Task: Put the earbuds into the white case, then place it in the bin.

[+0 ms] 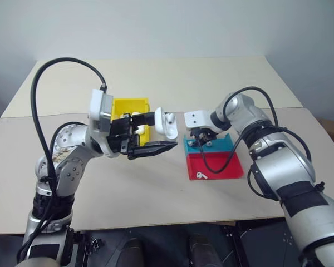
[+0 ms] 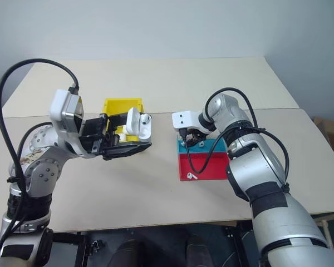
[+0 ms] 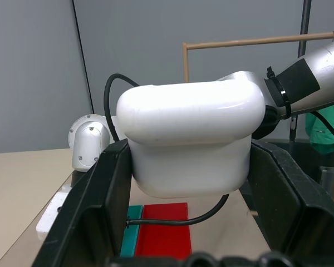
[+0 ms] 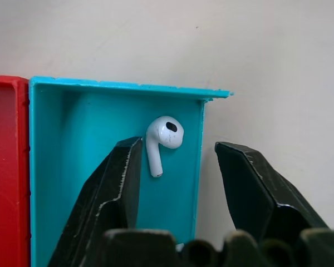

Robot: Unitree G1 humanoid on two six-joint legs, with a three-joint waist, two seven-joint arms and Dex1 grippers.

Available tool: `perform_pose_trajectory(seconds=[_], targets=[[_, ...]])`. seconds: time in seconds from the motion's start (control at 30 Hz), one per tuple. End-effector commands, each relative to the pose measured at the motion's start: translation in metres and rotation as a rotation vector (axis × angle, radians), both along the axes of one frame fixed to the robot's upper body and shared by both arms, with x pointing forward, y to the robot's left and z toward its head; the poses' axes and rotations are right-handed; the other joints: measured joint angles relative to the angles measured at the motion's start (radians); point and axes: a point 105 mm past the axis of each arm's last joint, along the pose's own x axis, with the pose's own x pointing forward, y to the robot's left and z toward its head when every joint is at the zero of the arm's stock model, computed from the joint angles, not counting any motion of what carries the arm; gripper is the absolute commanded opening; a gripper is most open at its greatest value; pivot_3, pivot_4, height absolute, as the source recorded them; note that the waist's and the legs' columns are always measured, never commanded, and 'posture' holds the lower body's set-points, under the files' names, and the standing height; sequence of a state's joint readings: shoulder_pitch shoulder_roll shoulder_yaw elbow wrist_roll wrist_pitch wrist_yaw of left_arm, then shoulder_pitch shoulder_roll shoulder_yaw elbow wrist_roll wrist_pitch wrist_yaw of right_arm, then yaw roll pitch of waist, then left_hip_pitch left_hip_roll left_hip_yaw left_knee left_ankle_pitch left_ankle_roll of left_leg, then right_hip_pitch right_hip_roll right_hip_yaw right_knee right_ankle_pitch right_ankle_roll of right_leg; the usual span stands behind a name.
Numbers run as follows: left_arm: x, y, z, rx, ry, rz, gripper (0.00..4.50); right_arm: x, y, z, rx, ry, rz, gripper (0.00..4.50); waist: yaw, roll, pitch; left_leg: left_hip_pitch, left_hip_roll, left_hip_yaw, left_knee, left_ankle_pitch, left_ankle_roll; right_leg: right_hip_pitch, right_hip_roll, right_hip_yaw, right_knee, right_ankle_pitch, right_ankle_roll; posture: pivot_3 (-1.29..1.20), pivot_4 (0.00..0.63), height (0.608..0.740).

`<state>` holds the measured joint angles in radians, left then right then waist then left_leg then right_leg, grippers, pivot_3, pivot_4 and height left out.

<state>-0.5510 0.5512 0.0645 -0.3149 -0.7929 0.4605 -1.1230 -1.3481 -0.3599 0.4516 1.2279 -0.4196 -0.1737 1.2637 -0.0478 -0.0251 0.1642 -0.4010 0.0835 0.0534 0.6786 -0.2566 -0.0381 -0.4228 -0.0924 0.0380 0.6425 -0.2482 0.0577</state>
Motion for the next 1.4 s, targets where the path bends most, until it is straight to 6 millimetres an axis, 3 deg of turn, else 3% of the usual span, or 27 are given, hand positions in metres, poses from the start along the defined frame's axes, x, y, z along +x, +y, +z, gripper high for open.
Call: perform_pose_trajectory(seconds=[0.03,0.43,0.63,0.77,0.93,1.07,1.23,1.4], targets=[[-0.006,0.003,0.013,-0.023,-0.056,-0.002,2.81,0.002,0.003,0.005,0.012,-0.020,-0.007,2.52,0.000,0.000,0.000,0.000,0.000,0.000,0.000,0.000,0.000,0.000,0.000,0.000,0.000,0.000,0.000,0.00,0.150,0.740],[-0.008,0.004,0.012,-0.023,-0.057,0.009,2.81,0.000,0.001,-0.005,-0.017,0.004,-0.010,2.52,0.001,0.000,0.000,0.000,0.000,0.000,0.000,0.000,0.000,0.000,0.000,0.000,0.000,0.000,0.000,0.00,0.150,0.740],[-0.008,0.005,0.013,-0.024,-0.058,0.013,2.81,0.000,-0.001,-0.010,-0.028,0.015,-0.021,0.64,0.001,0.000,0.000,0.001,0.000,0.000,0.000,0.000,0.000,0.001,0.000,0.000,0.000,0.000,0.000,0.00,0.150,0.740],[-0.008,0.005,0.013,-0.024,-0.055,0.012,2.81,0.000,-0.001,-0.008,-0.004,0.015,-0.032,0.62,0.001,0.000,0.000,0.001,0.000,0.000,0.000,0.000,0.000,0.001,0.000,0.000,0.001,0.000,0.000,0.00,0.150,0.740],[-0.007,0.004,0.013,-0.024,-0.048,0.003,2.81,0.002,-0.005,0.009,0.080,0.009,-0.057,0.62,0.001,0.000,0.000,0.001,0.000,0.000,0.000,0.000,0.000,0.001,0.000,0.000,0.001,0.000,0.000,0.00,0.150,0.740],[-0.005,0.004,0.015,-0.036,-0.039,-0.013,2.81,-0.001,-0.020,0.043,0.248,0.004,-0.085,0.62,0.008,0.000,0.000,-0.001,0.000,-0.001,0.000,0.000,0.000,0.000,0.000,-0.001,0.000,0.000,0.000,0.00,0.150,0.740],[-0.003,0.003,0.014,-0.047,-0.027,-0.034,2.81,-0.035,-0.040,0.068,0.432,-0.065,-0.125,0.62,0.019,0.000,0.000,-0.002,0.000,-0.002,0.000,0.000,0.000,0.000,0.000,-0.002,-0.001,0.000,0.000,0.00,0.150,0.740],[-0.003,-0.001,0.013,-0.061,-0.012,-0.073,2.81,-0.104,-0.038,0.094,0.880,-0.054,-0.142,0.62,0.032,0.000,0.000,-0.002,0.000,-0.002,0.001,-0.001,0.001,-0.001,0.000,-0.001,0.001,0.000,0.000,0.00,0.150,0.740]])
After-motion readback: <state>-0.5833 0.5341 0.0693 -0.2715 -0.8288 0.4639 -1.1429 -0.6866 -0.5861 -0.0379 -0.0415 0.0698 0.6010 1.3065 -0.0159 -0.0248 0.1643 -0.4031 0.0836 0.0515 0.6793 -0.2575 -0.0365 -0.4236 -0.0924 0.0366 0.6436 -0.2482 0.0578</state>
